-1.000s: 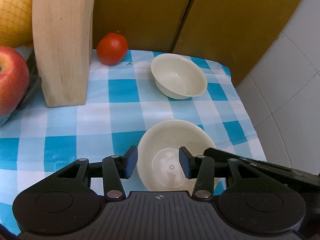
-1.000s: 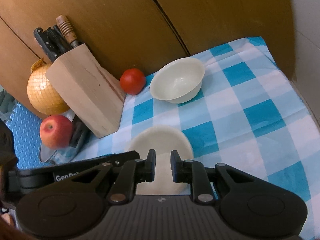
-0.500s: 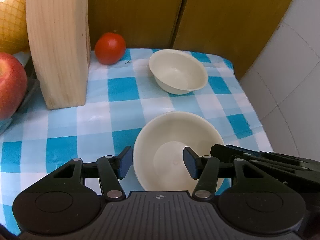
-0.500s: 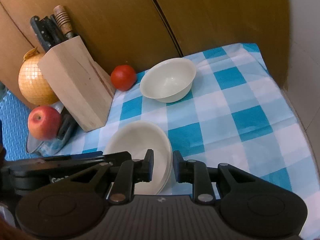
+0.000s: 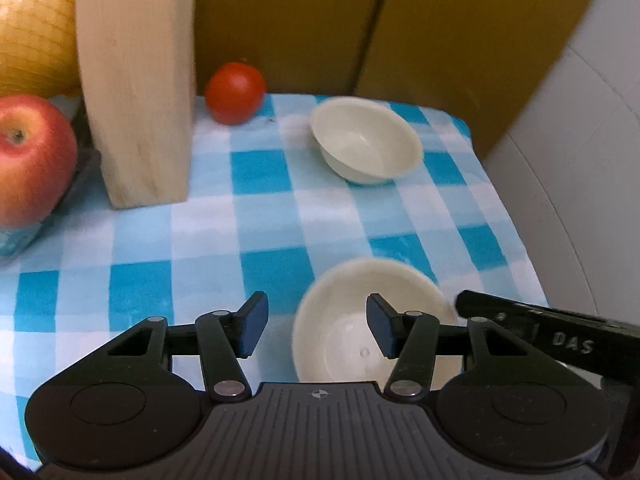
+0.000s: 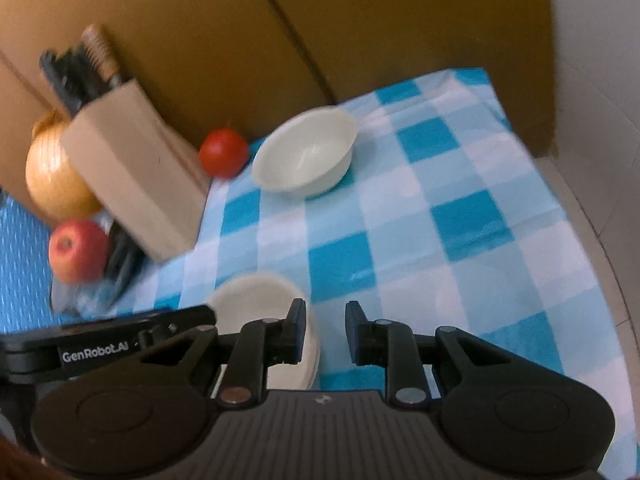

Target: Organize plates and bowls

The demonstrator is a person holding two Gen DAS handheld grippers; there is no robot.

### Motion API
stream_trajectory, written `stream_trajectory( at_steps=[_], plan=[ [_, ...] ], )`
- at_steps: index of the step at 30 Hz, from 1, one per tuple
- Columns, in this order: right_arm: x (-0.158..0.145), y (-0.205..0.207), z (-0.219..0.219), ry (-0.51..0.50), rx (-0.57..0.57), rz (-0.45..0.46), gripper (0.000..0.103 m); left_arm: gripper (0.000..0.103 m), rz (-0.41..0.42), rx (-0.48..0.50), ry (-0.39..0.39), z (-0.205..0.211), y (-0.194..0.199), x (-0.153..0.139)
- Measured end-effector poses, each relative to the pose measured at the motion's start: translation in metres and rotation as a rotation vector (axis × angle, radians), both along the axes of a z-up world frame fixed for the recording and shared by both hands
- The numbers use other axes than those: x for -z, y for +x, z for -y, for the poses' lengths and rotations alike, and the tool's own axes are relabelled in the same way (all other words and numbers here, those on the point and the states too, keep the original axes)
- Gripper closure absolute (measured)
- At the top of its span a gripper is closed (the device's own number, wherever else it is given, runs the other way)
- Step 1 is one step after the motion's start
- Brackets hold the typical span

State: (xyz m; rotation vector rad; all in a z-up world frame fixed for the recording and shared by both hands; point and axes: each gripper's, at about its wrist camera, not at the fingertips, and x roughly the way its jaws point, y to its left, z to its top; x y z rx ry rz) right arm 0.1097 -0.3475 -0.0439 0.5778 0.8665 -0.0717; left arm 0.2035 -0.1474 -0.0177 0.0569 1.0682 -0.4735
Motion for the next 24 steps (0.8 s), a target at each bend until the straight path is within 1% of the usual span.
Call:
stream_trajectory(
  at_steps=[6, 12, 16, 18, 20, 24],
  plan=[
    [-0.005, 0.027, 0.013, 0.026, 0.067, 0.042, 0.080, 0.040, 0.018, -0.056, 0.013, 0.012, 0.023, 0.002],
    [-0.010, 0.045, 0.023, 0.040, 0.104, 0.074, 0.077, 0.040, 0.017, -0.084, 0.013, 0.024, 0.042, 0.006],
    [-0.010, 0.055, 0.031, 0.065, 0.136, 0.083, 0.076, 0.039, 0.019, -0.105, -0.005, 0.030, 0.051, 0.004],
    [-0.011, 0.059, 0.034, 0.072, 0.146, 0.090, 0.072, 0.038, 0.022, -0.111, -0.009, 0.033, 0.053, 0.003],
    [-0.012, 0.064, 0.036, 0.070, 0.152, 0.097, 0.070, 0.036, 0.025, -0.114, -0.016, 0.036, 0.056, 0.003],
    [-0.011, 0.073, 0.037, 0.050, 0.161, 0.099, 0.069, 0.036, 0.020, -0.122, -0.029, 0.043, 0.060, 0.006]
  ],
)
